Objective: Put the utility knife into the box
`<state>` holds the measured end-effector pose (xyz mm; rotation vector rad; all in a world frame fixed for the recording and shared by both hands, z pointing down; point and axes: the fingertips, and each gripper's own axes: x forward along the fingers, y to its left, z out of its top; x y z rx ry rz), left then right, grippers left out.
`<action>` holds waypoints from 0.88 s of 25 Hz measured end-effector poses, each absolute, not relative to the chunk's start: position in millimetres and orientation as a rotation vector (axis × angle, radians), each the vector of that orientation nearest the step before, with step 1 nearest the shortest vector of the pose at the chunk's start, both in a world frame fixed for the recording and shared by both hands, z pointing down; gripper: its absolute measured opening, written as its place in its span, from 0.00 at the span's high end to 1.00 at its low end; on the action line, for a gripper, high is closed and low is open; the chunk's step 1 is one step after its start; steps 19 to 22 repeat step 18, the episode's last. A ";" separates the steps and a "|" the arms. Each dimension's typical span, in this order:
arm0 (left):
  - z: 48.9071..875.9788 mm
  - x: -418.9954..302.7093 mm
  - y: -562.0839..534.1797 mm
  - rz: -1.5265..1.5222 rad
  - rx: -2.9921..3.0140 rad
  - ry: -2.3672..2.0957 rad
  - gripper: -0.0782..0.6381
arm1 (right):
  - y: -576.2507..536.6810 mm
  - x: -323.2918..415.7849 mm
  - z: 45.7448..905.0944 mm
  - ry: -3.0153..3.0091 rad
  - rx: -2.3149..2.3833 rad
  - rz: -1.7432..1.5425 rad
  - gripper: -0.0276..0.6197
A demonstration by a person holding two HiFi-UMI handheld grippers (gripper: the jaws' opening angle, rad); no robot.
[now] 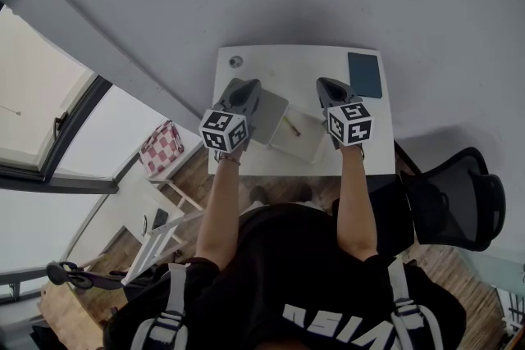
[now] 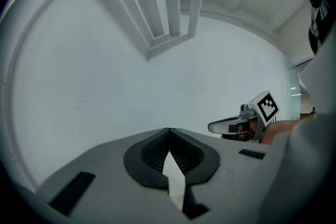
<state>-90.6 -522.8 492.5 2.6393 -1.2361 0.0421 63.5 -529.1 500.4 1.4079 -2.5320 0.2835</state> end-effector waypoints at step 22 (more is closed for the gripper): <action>494.5 -83.2 -533.1 0.063 2.641 -1.228 0.86 | -538.8 68.1 500.0 -2.550 1.386 0.274 0.94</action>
